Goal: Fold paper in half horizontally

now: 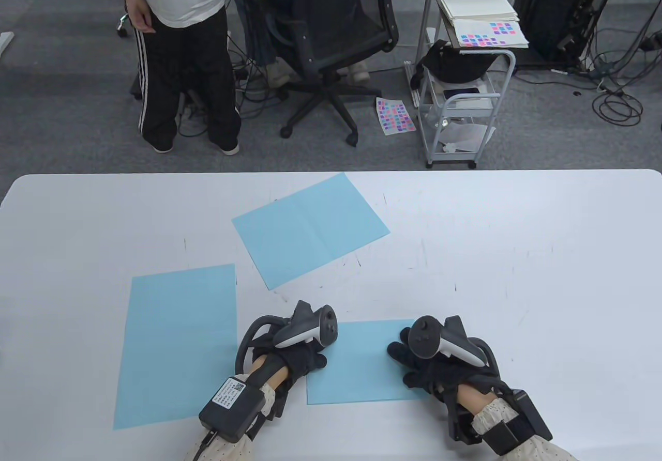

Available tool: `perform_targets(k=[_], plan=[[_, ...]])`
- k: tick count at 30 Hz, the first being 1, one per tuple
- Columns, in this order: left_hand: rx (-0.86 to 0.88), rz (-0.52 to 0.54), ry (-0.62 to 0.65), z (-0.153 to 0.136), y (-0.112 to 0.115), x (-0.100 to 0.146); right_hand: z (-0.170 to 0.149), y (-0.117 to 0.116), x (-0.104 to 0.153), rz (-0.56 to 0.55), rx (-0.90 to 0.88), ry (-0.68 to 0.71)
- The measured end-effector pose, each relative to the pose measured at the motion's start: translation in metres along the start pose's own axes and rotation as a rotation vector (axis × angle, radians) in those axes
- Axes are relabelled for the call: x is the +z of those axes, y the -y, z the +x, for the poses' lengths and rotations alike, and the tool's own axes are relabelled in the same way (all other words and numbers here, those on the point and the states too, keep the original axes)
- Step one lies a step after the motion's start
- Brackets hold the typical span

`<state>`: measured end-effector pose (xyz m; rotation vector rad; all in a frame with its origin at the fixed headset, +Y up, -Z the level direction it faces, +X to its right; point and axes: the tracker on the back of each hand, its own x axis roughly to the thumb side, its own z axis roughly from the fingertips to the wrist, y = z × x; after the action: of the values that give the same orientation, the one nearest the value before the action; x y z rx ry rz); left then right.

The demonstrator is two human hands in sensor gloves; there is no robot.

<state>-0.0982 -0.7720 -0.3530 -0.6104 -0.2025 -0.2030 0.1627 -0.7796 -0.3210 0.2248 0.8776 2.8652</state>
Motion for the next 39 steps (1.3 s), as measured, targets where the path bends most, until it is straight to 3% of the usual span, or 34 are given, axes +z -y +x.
perform_targets(k=[22, 30, 36, 39], plan=[[0.056, 0.005, -0.055, -0.026, 0.001, 0.011, 0.0, -0.001, 0.0, 0.001, -0.004, 0.003], [0.094, 0.287, -0.096, -0.035, -0.013, 0.05, 0.0, 0.0, 0.0, 0.001, -0.006, 0.005], [0.141, 0.519, -0.15, -0.046, -0.008, 0.07, 0.0, 0.0, -0.001, 0.0, -0.009, 0.007], [0.144, 0.555, -0.169, -0.051, -0.004, 0.074, 0.0, 0.0, -0.001, 0.0, -0.009, 0.007]])
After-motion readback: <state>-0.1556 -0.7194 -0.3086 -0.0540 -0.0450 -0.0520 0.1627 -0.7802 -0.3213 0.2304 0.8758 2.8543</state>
